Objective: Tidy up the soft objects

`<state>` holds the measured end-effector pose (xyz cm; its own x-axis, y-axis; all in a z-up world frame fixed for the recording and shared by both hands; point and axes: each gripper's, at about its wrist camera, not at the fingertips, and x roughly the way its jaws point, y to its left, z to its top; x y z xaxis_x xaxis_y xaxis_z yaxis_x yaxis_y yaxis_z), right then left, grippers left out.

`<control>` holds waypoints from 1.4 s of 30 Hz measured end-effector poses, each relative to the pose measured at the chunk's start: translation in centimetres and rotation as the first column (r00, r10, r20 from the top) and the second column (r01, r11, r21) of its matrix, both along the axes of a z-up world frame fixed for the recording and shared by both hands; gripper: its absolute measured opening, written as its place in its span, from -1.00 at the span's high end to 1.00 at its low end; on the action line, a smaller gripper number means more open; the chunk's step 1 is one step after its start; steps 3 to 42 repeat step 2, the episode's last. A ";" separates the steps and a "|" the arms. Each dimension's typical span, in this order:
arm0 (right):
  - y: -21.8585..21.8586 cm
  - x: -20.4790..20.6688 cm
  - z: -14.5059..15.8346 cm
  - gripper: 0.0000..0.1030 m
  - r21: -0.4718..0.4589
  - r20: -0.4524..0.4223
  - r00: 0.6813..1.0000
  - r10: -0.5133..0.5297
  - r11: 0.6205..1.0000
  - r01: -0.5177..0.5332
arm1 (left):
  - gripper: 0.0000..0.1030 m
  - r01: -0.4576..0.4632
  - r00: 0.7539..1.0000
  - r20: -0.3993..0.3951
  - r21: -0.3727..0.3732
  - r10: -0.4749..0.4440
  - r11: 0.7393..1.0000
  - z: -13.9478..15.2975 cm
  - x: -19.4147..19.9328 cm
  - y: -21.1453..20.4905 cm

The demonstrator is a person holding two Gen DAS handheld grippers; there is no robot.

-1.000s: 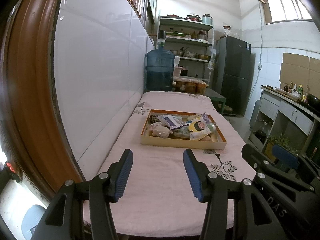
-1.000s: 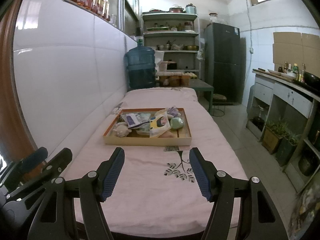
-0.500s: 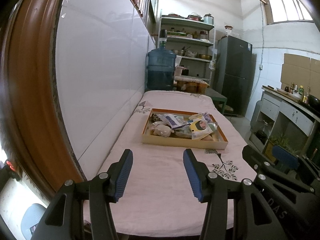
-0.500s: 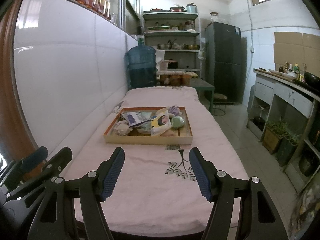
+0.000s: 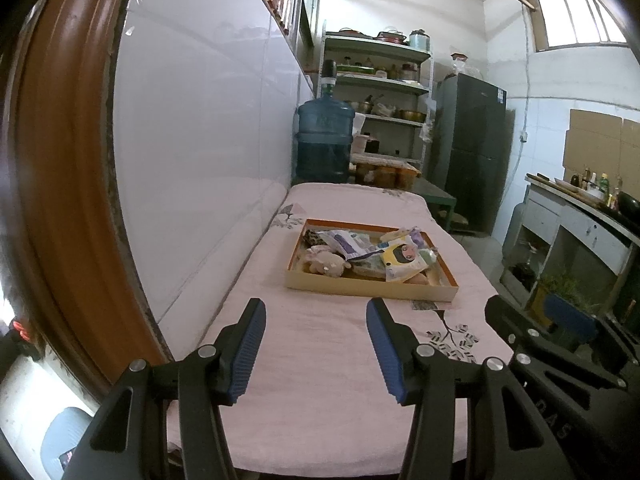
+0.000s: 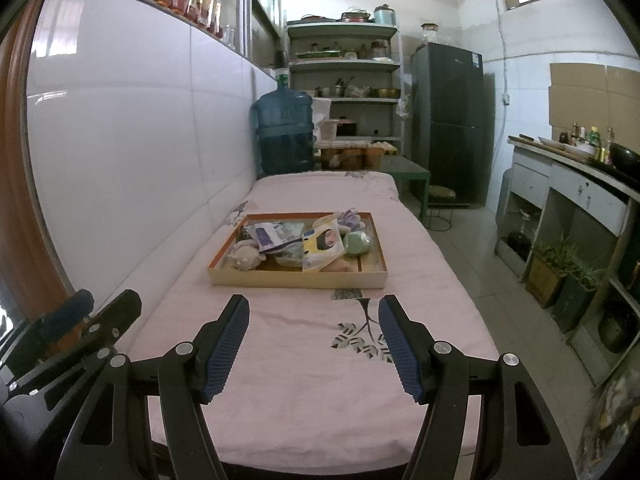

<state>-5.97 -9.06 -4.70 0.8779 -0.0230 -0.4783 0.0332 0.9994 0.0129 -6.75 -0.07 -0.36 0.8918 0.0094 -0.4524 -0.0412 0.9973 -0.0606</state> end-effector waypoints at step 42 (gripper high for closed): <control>-0.1 0.0 0.0 -0.34 -0.001 -0.001 1.000 0.000 1.000 0.000 | -0.02 -0.004 1.000 -0.005 0.006 0.004 1.000 -0.2 0.1 0.0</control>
